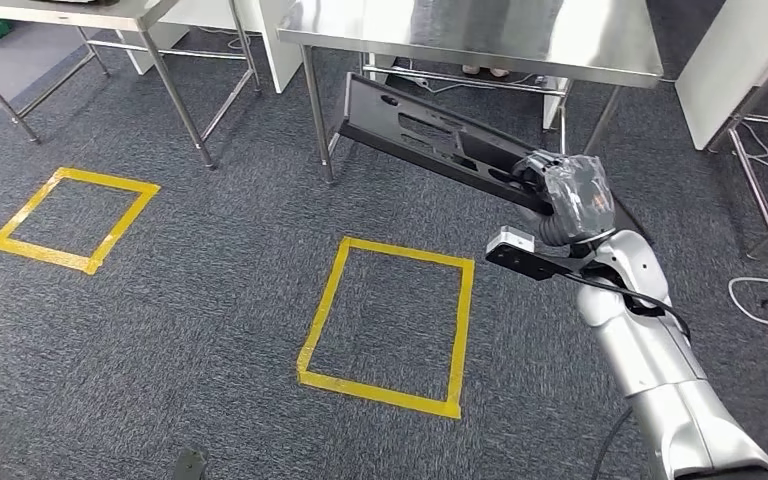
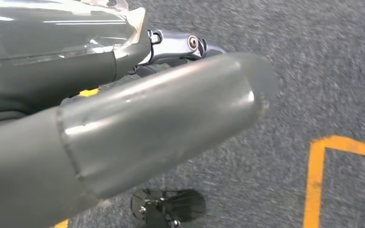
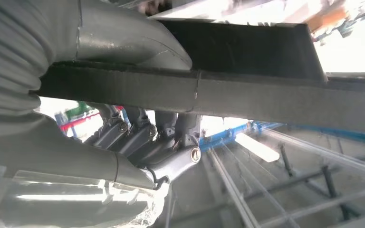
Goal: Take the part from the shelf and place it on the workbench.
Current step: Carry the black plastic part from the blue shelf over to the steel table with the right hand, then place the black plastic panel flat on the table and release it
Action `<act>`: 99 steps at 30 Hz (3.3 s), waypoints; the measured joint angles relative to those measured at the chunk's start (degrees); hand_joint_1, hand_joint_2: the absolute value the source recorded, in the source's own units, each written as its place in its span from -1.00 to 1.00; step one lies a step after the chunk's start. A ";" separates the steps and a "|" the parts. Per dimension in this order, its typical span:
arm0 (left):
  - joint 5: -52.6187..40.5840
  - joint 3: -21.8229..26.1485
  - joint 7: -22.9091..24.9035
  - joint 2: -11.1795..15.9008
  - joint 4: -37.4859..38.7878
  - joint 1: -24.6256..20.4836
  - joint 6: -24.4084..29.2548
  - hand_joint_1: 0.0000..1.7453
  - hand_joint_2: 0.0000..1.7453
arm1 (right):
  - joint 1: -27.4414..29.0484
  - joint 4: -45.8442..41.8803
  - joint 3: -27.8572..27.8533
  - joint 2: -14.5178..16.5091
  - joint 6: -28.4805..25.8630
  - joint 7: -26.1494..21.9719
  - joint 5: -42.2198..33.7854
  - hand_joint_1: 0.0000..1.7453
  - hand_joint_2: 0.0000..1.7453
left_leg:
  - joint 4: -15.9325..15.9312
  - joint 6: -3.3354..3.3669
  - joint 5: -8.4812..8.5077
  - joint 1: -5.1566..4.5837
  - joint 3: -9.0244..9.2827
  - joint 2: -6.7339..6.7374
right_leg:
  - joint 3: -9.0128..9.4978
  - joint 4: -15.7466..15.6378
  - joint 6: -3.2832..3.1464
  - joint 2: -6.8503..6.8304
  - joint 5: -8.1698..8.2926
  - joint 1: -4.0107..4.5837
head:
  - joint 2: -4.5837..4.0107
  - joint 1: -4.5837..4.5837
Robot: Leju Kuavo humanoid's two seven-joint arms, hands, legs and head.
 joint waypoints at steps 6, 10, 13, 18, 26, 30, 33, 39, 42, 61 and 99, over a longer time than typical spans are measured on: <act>0.70 0.10 -0.61 -0.15 -0.07 0.23 0.62 -1.00 -1.00 | -0.99 4.51 -0.39 0.41 -3.18 3.66 5.97 0.90 1.00 | -8.13 2.02 -4.96 0.24 9.68 -0.43 | -5.23 11.07 2.38 -0.06 4.55 0.40 | -0.02 -0.21; 1.12 0.22 -0.83 -0.61 -0.01 1.38 0.62 -1.00 -1.00 | -1.34 9.11 -0.78 0.42 -3.20 4.24 6.18 0.90 1.00 | -10.37 0.72 -8.57 0.98 15.83 -1.59 | -15.06 15.23 1.90 -0.01 -2.43 -0.39 | -0.01 0.21; 1.26 0.28 -0.91 -0.95 0.13 2.07 0.54 -1.00 -1.00 | -1.87 11.45 -0.99 0.38 -3.07 4.21 6.11 0.90 1.00 | -10.32 -0.60 -12.31 1.47 19.77 -2.01 | -17.38 6.39 5.54 -0.60 2.14 -1.85 | 0.00 0.25; 2.07 0.94 -1.61 -1.12 0.27 2.51 0.56 -1.00 -1.00 | -4.41 15.45 -1.34 0.32 -2.21 2.69 5.36 0.90 1.00 | -6.36 -2.49 -16.40 1.71 22.25 -1.53 | -15.94 1.82 3.74 -1.84 14.52 -1.70 | -0.02 -0.02; 2.21 1.91 -1.37 -1.49 0.34 3.06 -0.02 -1.00 -1.00 | -7.89 19.98 -1.74 1.13 -3.05 1.28 4.71 0.90 1.00 | 10.24 -3.33 -21.35 2.06 3.58 -0.33 | -9.44 0.99 0.41 -0.20 8.63 -1.68 | -0.02 -0.08; 1.77 1.96 -1.12 -1.47 0.44 3.38 -0.07 -1.00 -1.00 | -7.03 21.04 -1.75 1.21 -3.99 1.40 4.69 0.90 1.00 | -1.83 -2.62 -7.78 1.89 3.87 0.11 | -5.68 0.87 1.47 -0.01 5.40 -1.47 | -0.02 -0.07; 1.67 1.96 -0.97 -1.49 0.47 3.30 -0.15 -1.00 -1.00 | -6.81 21.27 -1.86 1.22 -4.30 1.45 4.70 0.90 1.00 | -3.24 -1.91 -5.02 1.20 4.54 -0.05 | -4.71 0.10 2.82 0.19 4.16 -0.96 | -0.01 0.03; 1.48 1.96 -1.38 -1.50 0.34 2.73 -0.13 -1.00 -1.00 | -6.97 21.33 -2.40 1.01 -4.30 1.56 4.52 0.90 1.00 | -4.48 0.44 -6.74 0.82 7.66 -0.91 | -13.78 15.44 2.88 -0.02 -0.73 -0.95 | 0.00 0.26; 1.30 1.96 -1.45 -1.55 0.36 2.86 -0.17 -1.00 -1.00 | -6.45 21.61 -2.44 0.78 -4.30 1.64 4.50 0.90 1.00 | -4.46 0.79 -8.38 0.12 9.68 -1.55 | -17.82 16.05 3.52 -0.01 2.93 -0.33 | 0.00 0.27; 0.87 2.54 -1.79 -1.22 0.29 3.03 -0.22 -1.00 -1.00 | -8.04 22.55 -3.93 0.19 -5.78 3.64 5.20 0.90 1.00 | -1.32 -3.35 -6.20 1.97 5.42 0.05 | -6.61 0.35 1.41 0.13 6.35 -0.73 | 0.00 -0.20; 0.74 3.55 -2.45 -1.50 0.32 3.14 -1.06 -1.00 -1.00 | -9.35 25.49 -5.26 -1.20 -8.64 5.60 7.81 0.90 1.00 | -3.32 -0.38 -5.81 -0.30 5.88 -0.65 | -8.77 0.88 0.99 0.22 7.42 0.60 | 0.00 -0.30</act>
